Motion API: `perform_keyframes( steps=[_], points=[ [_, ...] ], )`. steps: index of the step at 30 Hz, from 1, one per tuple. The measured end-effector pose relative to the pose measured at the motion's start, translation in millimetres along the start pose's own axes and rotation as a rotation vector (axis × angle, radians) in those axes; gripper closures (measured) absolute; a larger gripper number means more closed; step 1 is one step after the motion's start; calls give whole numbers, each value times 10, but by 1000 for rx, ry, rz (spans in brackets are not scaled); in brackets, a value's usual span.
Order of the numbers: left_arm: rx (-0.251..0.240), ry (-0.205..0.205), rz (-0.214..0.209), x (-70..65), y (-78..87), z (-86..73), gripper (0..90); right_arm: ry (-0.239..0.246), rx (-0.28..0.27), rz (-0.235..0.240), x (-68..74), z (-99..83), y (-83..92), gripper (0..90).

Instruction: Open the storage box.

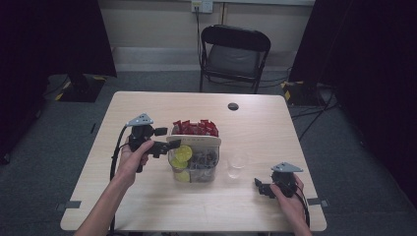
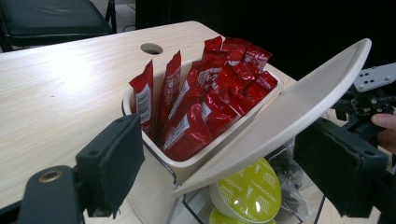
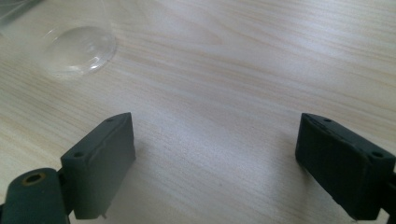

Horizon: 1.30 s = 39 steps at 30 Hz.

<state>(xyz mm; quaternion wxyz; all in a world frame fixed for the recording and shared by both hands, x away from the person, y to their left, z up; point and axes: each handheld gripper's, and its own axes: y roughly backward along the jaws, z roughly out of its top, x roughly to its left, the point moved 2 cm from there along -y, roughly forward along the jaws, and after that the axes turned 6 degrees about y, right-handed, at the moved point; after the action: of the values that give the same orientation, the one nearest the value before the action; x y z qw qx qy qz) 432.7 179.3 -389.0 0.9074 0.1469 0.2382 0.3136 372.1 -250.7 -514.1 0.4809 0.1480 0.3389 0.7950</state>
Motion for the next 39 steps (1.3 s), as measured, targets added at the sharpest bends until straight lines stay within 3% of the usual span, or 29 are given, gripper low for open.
perform_keyframes(
  steps=[10,13,28,34,39],
  points=[
    [0,-12,15,27,-42,51,159,1,0,1,-1,0,0,113],
    [17,-56,51,20,-41,54,155,1,0,1,-1,0,0,113],
    [0,-23,71,103,-108,53,153,3,0,3,-3,2,-2,112],
    [-5,-13,113,133,-98,55,153,3,0,3,-3,2,-2,112],
    [-10,-3,119,157,-80,63,141,3,-1,3,-3,1,-2,113]
  ],
)
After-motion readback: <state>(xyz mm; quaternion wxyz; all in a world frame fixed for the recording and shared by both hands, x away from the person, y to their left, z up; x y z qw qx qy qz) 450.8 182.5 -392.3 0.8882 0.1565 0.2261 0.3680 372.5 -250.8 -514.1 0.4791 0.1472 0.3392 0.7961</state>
